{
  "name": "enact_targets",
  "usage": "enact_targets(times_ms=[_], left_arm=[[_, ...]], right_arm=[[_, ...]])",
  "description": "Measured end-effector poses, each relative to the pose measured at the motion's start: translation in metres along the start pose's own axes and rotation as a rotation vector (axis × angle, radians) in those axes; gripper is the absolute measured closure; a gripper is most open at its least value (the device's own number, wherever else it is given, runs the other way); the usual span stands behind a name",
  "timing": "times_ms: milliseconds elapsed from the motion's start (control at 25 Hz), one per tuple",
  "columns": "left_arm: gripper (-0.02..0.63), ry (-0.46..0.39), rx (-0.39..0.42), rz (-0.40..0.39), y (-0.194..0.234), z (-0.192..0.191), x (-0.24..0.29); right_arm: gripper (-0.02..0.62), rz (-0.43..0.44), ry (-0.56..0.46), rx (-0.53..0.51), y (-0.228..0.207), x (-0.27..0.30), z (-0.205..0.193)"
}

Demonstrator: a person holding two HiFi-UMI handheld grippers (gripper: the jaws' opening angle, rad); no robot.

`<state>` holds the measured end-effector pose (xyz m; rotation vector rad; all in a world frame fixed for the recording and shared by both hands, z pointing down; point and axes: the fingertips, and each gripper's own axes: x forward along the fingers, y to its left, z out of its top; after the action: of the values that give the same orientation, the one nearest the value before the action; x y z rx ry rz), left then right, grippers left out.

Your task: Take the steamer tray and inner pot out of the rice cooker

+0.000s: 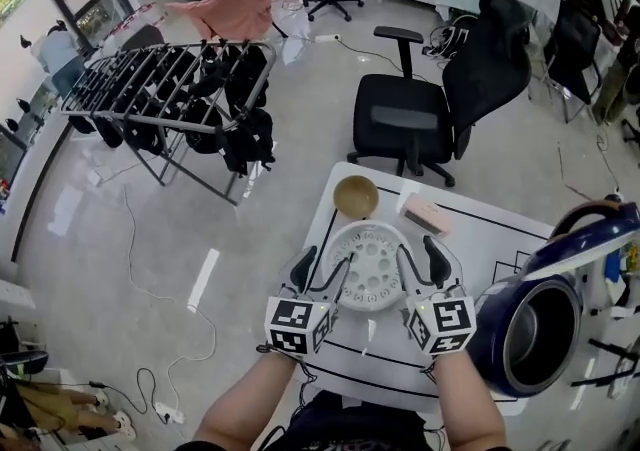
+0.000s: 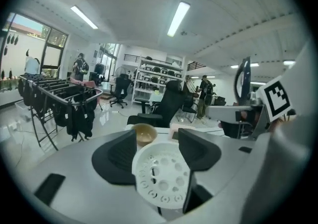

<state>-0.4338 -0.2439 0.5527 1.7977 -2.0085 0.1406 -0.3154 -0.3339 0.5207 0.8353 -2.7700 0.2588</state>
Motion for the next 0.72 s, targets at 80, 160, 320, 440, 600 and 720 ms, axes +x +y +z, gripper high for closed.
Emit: enact_targets(times_ms=[80,160,320,440,600,720], left_arm=[[0.325,-0.047,0.017,-0.064,-0.022,0.023,-0.014],[0.297,-0.092,0.035,-0.137,-0.046,0.044,-0.025],[0.258,-0.169,0.094,-0.276,-0.100,0.081,-0.048],[0.249,-0.196,0.147,-0.401,-0.155,0.099,-0.069],[0.249,-0.216,0.183,-0.561,-0.225,0.104,-0.092],[0.249,-0.216,0.216,-0.666,-0.268,0.096,-0.107]], right_arm=[[0.399,0.005,-0.065,-0.015,0.009,-0.022,0.030],[0.393,0.001,-0.134,-0.036,0.013,-0.045,0.057],[0.363,-0.029,-0.246,-0.117,0.017,-0.095,0.103],[0.315,-0.116,-0.290,-0.203,0.013,-0.154,0.129],[0.307,-0.285,-0.311,-0.244,-0.008,-0.238,0.142],[0.307,-0.428,-0.299,-0.261,-0.027,-0.297,0.134]])
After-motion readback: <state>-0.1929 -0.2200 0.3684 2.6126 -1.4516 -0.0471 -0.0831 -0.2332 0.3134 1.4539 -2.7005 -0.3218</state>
